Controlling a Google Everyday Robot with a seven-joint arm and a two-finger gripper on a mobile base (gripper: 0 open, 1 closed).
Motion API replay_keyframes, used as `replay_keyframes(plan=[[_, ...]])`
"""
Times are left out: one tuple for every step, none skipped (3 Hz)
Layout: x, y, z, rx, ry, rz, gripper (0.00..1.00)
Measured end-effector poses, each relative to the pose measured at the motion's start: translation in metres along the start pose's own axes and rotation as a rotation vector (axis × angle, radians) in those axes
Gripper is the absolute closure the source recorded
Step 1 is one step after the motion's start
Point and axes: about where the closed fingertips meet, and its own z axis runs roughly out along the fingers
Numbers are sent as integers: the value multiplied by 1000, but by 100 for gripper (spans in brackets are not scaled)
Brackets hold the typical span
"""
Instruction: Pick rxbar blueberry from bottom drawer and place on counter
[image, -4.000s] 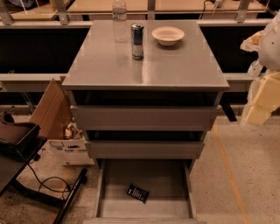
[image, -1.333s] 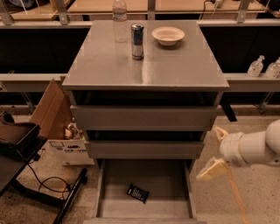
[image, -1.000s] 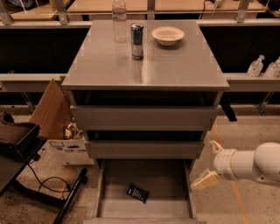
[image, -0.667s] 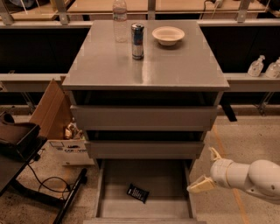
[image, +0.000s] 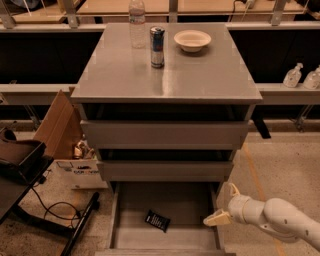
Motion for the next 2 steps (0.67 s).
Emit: replay_keyframes(plan=[[13, 5, 8, -11, 7, 25, 0], [36, 8, 37, -11, 57, 44, 0]])
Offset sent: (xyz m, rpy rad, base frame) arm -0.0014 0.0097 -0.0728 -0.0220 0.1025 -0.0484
